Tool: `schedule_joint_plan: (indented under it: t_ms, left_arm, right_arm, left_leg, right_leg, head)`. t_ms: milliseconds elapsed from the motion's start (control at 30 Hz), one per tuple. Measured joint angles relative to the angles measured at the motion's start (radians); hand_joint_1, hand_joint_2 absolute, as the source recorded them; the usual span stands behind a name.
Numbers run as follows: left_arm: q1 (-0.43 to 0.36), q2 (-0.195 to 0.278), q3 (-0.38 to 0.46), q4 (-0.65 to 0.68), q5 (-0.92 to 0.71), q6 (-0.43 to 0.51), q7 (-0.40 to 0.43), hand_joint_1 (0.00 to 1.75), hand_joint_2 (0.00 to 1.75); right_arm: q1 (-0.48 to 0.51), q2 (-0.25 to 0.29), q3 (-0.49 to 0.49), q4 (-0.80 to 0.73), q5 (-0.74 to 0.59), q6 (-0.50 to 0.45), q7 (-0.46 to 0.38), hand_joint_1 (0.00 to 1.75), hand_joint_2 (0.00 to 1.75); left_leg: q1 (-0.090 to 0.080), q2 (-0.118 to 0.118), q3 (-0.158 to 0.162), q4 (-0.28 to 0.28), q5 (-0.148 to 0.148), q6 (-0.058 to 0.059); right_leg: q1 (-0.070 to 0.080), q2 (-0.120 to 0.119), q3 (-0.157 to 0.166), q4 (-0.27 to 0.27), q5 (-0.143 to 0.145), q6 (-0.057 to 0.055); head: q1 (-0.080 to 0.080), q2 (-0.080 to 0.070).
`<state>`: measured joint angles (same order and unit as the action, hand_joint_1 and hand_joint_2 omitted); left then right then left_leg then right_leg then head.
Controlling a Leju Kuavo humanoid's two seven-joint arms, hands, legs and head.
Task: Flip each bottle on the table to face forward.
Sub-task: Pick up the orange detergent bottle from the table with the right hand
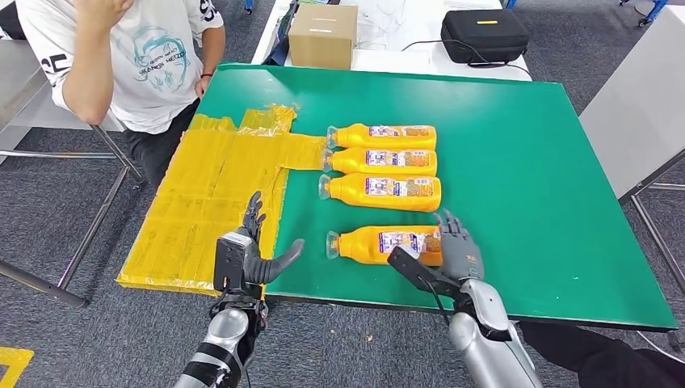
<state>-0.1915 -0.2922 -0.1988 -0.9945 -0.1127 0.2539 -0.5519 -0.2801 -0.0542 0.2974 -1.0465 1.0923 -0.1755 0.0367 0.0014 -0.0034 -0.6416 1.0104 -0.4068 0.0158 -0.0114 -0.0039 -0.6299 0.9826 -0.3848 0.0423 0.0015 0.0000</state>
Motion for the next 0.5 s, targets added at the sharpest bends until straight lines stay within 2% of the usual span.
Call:
schedule_joint_plan:
  t_ms: [67, 100, 200, 233, 300, 333, 500]
  left_arm:
    - [0.0, 0.0, 0.005, 0.0, 0.004, -0.004, 0.001, 0.0, 1.75]
    - [0.001, 0.0, 0.007, 0.0, 0.005, -0.005, 0.001, 0.0, 1.75]
    - [0.001, 0.0, 0.012, 0.0, 0.006, -0.01, 0.002, 0.0, 1.75]
    - [0.001, 0.0, 0.013, 0.0, 0.007, -0.015, 0.002, 0.0, 1.75]
    - [0.0, 0.0, 0.015, 0.001, 0.01, -0.031, 0.0, 0.0, 1.75]
    - [0.0, 0.0, 0.016, 0.002, 0.014, -0.04, -0.003, 0.0, 1.75]
    - [-0.018, 0.0, 0.019, 0.027, 0.039, -0.086, -0.027, 0.0, 1.75]
  right_arm:
    - [-0.024, -0.007, 0.012, 0.029, -0.002, 0.03, 0.002, 0.05, 1.75]
    - [-0.033, -0.011, 0.016, 0.04, -0.002, 0.035, 0.002, 0.23, 1.75]
    - [-0.052, -0.017, 0.028, 0.064, -0.01, 0.05, 0.001, 1.23, 1.75]
    - [-0.058, -0.02, 0.032, 0.072, -0.02, 0.064, -0.003, 1.48, 1.75]
    - [-0.078, -0.028, 0.04, 0.089, -0.056, 0.111, -0.021, 1.69, 1.75]
    - [-0.092, -0.035, 0.045, 0.1, -0.079, 0.139, -0.035, 1.73, 1.75]
    - [-0.173, -0.089, 0.081, 0.163, -0.221, 0.273, -0.107, 1.75, 1.75]
  left_leg:
    - [0.0, 0.0, 0.0, 0.0, 0.0, 0.0]
    - [0.0, 0.0, 0.0, 0.0, 0.0, 0.0]
    - [0.0, 0.0, 0.0, 0.0, 0.0, 0.0]
    - [0.0, 0.0, 0.0, 0.0, 0.0, 0.0]
    - [0.0, 0.0, 0.001, 0.0, 0.0, 0.0]
    - [0.0, 0.0, 0.001, 0.0, 0.0, 0.0]
    - [0.0, 0.001, 0.008, 0.0, -0.002, 0.0]
  right_leg:
    - [0.0, 0.0, 0.0, 0.0, 0.0, 0.0]
    - [0.0, 0.0, 0.0, 0.0, 0.0, 0.0]
    - [0.0, 0.0, 0.0, 0.0, 0.0, 0.0]
    - [0.0, 0.0, 0.0, 0.0, 0.0, 0.0]
    - [0.0, 0.0, 0.0, 0.0, 0.0, 0.0]
    - [0.0, 0.0, 0.0, 0.0, 0.0, 0.0]
    - [0.0, 0.001, 0.006, -0.001, 0.0, 0.0]
  head:
    - [0.0, 0.0]
    - [0.0, 0.0]
    - [0.0, 0.0]
    - [0.0, 0.0]
    - [0.0, 0.0]
    - [0.0, 0.0]
    - [0.0, 0.0]
